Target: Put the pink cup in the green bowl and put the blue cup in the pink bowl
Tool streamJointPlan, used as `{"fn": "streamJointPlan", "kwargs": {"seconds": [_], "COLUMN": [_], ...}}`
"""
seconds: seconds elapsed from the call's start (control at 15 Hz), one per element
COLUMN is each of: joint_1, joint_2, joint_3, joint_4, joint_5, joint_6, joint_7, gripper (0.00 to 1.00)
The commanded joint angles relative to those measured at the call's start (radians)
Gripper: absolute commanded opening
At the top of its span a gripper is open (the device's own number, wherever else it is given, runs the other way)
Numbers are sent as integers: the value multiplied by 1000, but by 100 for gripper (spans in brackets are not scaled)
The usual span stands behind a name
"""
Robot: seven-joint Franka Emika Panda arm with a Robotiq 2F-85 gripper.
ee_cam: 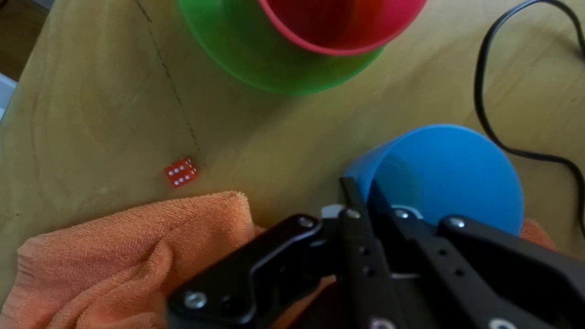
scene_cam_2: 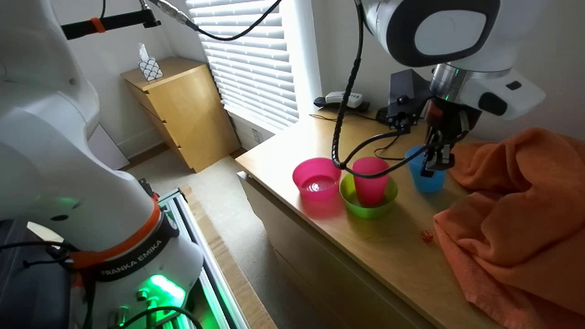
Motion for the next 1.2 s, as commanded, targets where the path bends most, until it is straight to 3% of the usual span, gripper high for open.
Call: {"fn": "streamJointPlan", "kwargs": {"seconds": [0.0,0.27,0.67,0.87,1.13], "joint_1": [15,68,122,141,159], "joint_2": [-77,-206,-369,-392,-367], "joint_3": [10,29,90,116,137], "joint_4": [-30,-91,-142,-138,-132], "joint_5": [9,-42,-128,-194,-245], "joint_6": [-42,-69,-328,-477,-593], "joint_7": [-7,-10,-109,-148,-270], "gripper": [1,1,1,1,1]}}
